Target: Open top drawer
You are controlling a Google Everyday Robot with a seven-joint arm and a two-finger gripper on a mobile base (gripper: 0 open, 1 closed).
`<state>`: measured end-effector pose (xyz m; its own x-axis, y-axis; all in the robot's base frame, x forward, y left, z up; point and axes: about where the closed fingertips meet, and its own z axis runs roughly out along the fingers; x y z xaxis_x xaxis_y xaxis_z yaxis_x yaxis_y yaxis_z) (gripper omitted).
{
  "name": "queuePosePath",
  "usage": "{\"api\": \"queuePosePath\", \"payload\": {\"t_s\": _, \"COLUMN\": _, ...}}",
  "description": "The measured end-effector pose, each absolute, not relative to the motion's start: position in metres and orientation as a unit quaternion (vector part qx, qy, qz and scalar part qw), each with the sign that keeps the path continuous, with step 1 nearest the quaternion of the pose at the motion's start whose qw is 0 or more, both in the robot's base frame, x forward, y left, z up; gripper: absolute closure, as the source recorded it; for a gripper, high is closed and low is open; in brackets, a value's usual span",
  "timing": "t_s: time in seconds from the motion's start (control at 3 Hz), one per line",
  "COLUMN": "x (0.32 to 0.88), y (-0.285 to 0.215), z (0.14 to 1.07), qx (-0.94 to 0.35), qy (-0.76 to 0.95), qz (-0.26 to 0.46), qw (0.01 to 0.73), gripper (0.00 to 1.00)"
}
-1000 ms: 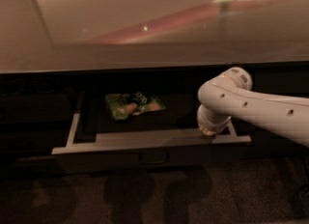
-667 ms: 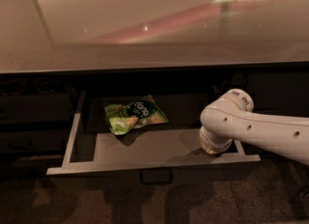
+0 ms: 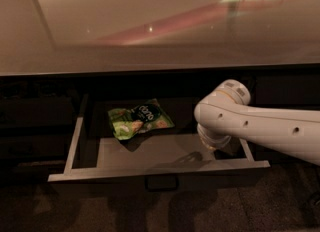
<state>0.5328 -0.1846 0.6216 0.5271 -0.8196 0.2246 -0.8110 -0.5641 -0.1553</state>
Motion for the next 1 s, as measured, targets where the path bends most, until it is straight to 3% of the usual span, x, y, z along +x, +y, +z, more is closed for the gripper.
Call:
{"api": "queuePosePath", "payload": {"t_s": 0.33, "x": 0.5375, "y": -0.1555, "z": 0.6804, "qx": -0.868, "qy": 0.461, "qz": -0.185, "qw": 0.021, "gripper": 1.0}}
{"api": "queuePosePath", "payload": {"t_s": 1.0, "x": 0.5385, "y": -0.1538, "z": 0.6742, "qx": -0.877, "qy": 0.452, "qz": -0.159, "qw": 0.043, "gripper": 1.0}}
